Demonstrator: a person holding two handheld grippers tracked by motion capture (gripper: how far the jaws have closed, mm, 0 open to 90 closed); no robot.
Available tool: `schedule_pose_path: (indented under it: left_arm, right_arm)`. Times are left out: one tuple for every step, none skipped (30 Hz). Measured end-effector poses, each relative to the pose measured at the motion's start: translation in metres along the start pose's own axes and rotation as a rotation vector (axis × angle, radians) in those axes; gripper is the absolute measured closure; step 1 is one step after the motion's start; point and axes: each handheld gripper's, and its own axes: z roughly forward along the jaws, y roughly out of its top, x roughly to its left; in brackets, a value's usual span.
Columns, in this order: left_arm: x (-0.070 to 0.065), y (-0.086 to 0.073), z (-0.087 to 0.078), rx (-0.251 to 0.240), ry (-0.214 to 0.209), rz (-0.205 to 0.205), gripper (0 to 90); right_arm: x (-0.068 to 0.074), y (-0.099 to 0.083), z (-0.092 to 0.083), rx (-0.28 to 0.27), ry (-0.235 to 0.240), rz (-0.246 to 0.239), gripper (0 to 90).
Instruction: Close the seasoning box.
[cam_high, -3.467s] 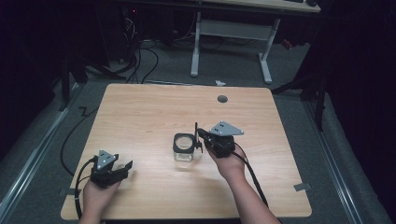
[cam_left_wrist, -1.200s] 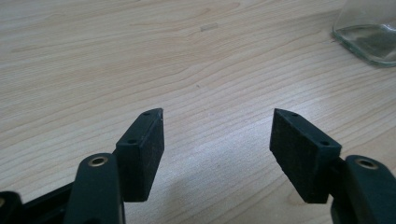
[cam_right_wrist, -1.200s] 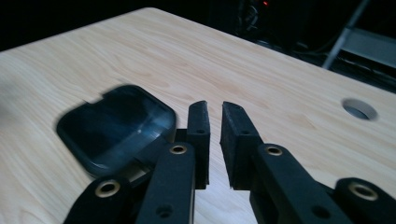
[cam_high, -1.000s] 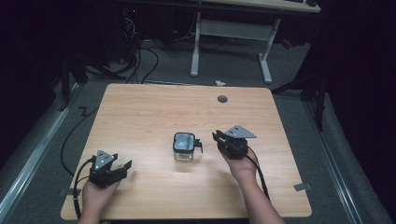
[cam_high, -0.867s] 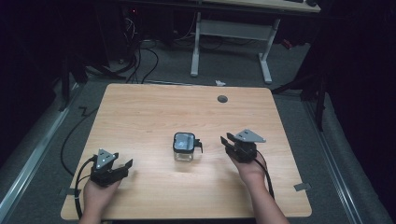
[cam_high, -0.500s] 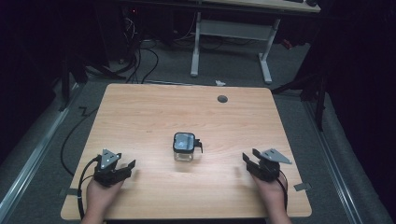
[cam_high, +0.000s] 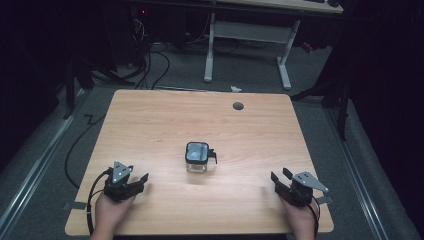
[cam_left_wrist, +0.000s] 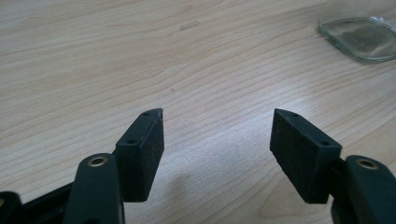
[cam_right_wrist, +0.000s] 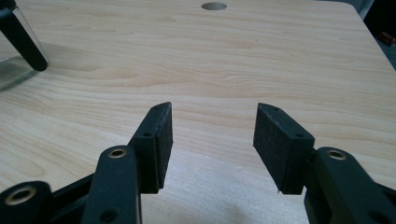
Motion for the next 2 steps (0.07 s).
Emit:
schedule_pose_path:
  left_arm:
    - [0.0003,0.0002,0.0002,0.002,0.0,0.001,35.7]
    - [0.0002,0.0005,0.0003,-0.001,-0.001,0.001,35.7]
  right_arm:
    - [0.0,0.0,0.0,0.0,0.0,0.0,47.7]
    - [0.0002,0.0005,0.0,0.001,0.0,-0.004,47.6]
